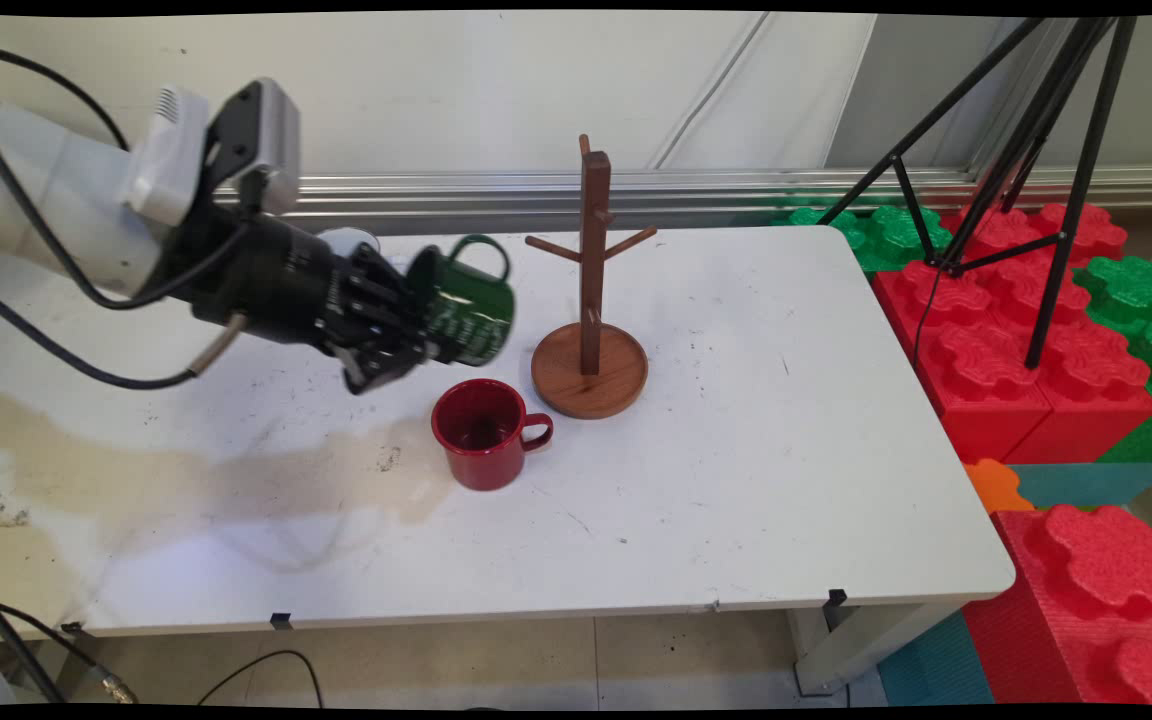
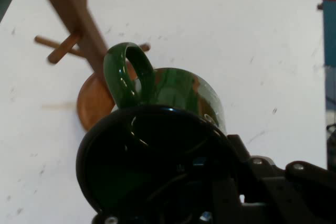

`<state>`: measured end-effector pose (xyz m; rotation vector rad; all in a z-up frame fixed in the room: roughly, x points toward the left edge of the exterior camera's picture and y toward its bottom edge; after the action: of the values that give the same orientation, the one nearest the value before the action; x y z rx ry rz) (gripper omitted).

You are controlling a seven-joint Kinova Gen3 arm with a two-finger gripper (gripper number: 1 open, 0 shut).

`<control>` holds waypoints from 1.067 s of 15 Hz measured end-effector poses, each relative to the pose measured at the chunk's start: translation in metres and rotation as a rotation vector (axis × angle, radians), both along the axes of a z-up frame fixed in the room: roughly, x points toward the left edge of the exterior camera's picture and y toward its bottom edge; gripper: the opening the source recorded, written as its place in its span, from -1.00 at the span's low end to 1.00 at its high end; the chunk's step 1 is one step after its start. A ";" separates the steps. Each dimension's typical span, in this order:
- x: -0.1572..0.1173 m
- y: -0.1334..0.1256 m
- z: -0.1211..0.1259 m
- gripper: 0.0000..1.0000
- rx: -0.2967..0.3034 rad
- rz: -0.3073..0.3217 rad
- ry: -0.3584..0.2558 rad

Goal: Place the picked object on the table

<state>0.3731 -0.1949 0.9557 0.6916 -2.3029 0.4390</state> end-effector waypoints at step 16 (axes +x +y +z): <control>0.040 -0.076 0.001 -1.00 0.084 0.065 -0.258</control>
<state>0.4136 -0.2709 0.9569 0.7915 -2.5589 0.4883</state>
